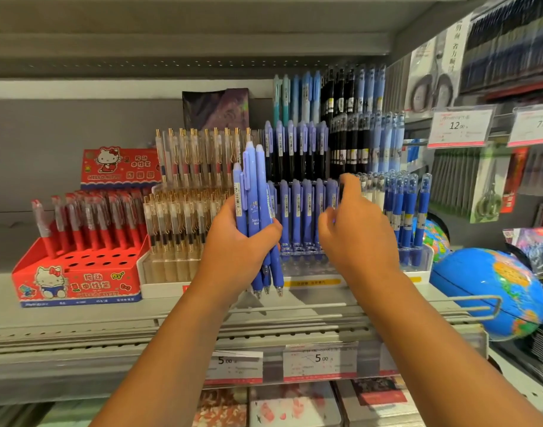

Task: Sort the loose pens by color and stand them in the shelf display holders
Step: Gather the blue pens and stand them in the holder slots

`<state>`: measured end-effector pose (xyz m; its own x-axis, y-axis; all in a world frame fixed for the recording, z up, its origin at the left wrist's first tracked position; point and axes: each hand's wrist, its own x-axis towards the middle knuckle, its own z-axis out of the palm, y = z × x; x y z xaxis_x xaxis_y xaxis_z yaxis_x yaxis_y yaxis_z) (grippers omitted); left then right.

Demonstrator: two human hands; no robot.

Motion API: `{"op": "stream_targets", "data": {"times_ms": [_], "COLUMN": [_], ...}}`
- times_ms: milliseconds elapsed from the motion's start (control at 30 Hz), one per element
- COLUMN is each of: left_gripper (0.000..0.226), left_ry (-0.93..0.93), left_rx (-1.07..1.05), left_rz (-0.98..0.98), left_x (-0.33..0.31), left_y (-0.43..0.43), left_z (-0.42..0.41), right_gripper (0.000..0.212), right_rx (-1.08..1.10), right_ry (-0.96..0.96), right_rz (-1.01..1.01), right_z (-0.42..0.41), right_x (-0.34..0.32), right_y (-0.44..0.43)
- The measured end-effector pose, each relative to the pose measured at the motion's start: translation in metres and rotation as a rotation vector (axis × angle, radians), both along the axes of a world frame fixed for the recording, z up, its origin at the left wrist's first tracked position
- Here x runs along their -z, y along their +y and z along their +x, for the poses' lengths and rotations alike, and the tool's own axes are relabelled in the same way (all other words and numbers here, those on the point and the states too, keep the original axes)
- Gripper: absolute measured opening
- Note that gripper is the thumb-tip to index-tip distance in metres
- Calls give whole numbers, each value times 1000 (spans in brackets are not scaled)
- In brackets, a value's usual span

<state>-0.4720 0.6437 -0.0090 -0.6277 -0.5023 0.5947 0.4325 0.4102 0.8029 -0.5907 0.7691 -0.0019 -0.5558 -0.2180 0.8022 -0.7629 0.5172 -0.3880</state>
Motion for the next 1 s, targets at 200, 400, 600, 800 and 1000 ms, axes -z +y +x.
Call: {"op": "stream_targets", "data": {"times_ms": [200, 400, 600, 800, 1000], "left_gripper": [29, 35, 30, 24, 40], "left_ry": [-18, -47, -56, -24, 16], "left_rx": [38, 72, 29, -19, -106], "left_rz": [-9, 16, 6, 42, 125], "left_x": [0, 0, 2, 3, 1], "left_y": [1, -1, -3, -5, -4], "left_z": [-1, -4, -8, -11, -9], "right_gripper": [29, 23, 18, 24, 36], "right_rx": [-858, -1020, -1045, -956, -797], "right_ry": [-582, -684, -767, -688, -430], "right_rz": [-322, -271, -399, -577, -641], "right_z": [24, 23, 19, 16, 9], "right_x": [-9, -11, -10, -12, -16], "right_y": [-12, -19, -18, -14, -15]}}
